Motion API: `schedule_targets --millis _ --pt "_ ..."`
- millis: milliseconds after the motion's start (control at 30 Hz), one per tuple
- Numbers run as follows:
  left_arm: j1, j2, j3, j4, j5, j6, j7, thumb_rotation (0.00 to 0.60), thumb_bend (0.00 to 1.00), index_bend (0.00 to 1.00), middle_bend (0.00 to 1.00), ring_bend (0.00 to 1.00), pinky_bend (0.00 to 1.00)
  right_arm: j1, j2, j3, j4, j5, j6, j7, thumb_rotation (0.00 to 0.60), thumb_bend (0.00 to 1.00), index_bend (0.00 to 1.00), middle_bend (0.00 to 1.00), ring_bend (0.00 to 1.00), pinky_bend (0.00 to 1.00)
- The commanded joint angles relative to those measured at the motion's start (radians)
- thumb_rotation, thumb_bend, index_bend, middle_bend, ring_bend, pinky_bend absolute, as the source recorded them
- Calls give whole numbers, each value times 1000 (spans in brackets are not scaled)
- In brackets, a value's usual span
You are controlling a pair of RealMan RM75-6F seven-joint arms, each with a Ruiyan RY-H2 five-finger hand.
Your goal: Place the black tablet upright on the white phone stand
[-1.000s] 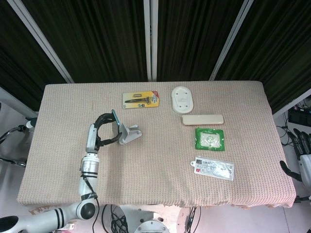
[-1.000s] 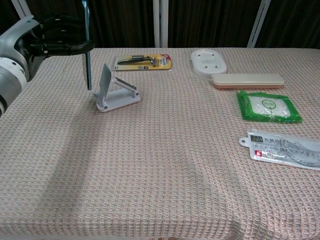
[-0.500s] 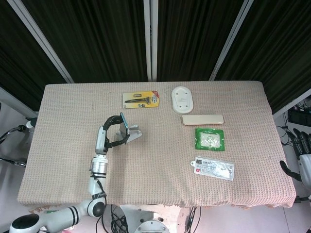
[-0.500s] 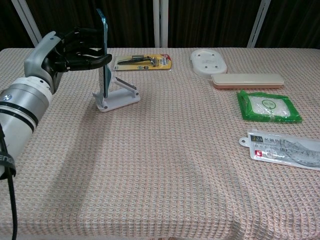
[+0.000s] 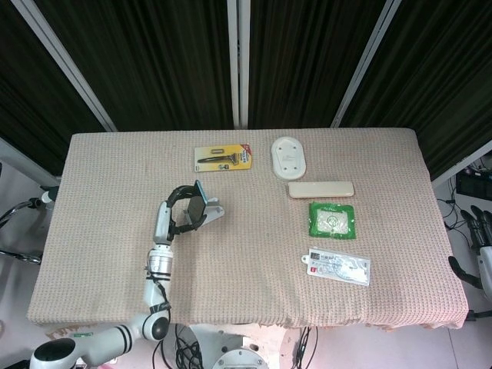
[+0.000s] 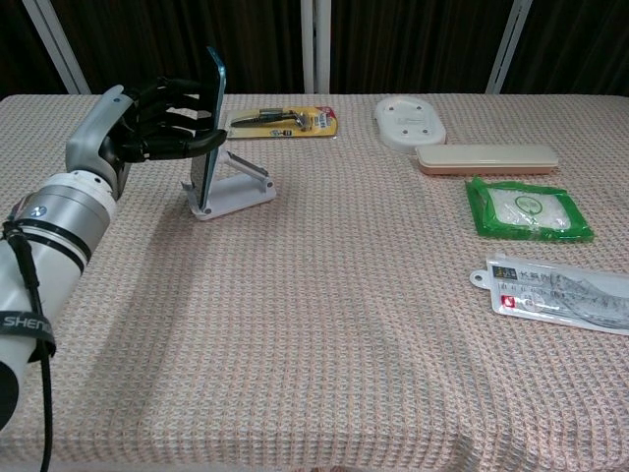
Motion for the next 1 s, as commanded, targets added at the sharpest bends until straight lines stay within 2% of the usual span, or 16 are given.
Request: schedule_targets --millis 33,400,1000 --pt "-1 -3 -3 14 1 -6 -14 600 292 640 701 328 249 -1 1 0 -1 1 0 -1 600 213 0 0 0 0" --pt "-7 -14 -26 60 -22 -30 -19 600 308 640 701 327 250 -1 5 1 -14 4 -5 -18 600 213 0 0 0 0" --pt "-11 -27 -21 96 -11 -33 -33 600 308 639 692 327 250 -1 12 0 -29 14 -19 -31 600 214 0 0 0 0"
